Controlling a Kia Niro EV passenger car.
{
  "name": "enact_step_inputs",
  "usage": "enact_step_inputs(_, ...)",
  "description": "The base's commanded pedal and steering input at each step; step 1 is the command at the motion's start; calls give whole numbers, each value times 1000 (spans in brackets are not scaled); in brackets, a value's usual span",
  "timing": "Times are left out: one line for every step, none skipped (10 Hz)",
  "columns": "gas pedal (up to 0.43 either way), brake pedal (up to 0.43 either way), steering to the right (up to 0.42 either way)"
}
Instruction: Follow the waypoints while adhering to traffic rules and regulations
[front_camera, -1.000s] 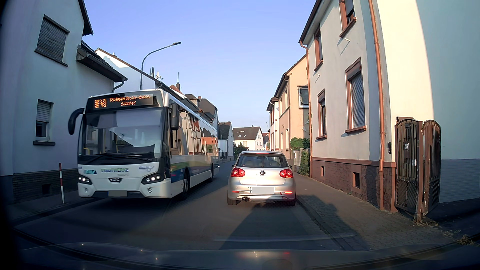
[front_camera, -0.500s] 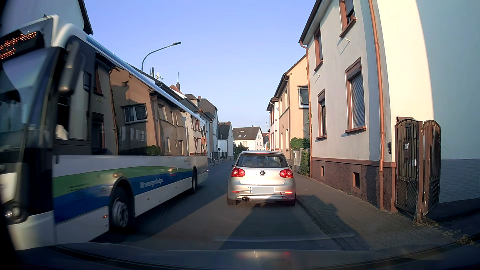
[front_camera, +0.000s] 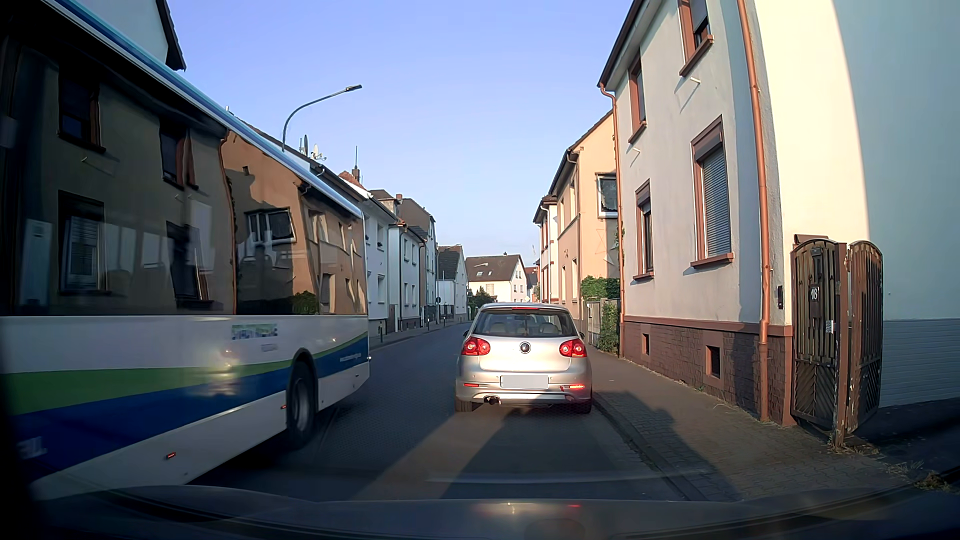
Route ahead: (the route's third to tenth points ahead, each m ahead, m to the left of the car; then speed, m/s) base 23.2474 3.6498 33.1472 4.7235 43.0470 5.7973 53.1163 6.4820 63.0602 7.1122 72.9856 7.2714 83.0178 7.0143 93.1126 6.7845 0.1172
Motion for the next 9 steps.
enact_step_inputs(0,30,-89)
enact_step_inputs(0,30,-106)
enact_step_inputs(0,30,-128)
enact_step_inputs(8,30,-147)
enact_step_inputs(39,30,-165)
enact_step_inputs(59,30,-191)
enact_step_inputs(79,30,-221)
enact_step_inputs(79,30,-249)
enact_step_inputs(87,30,-293)
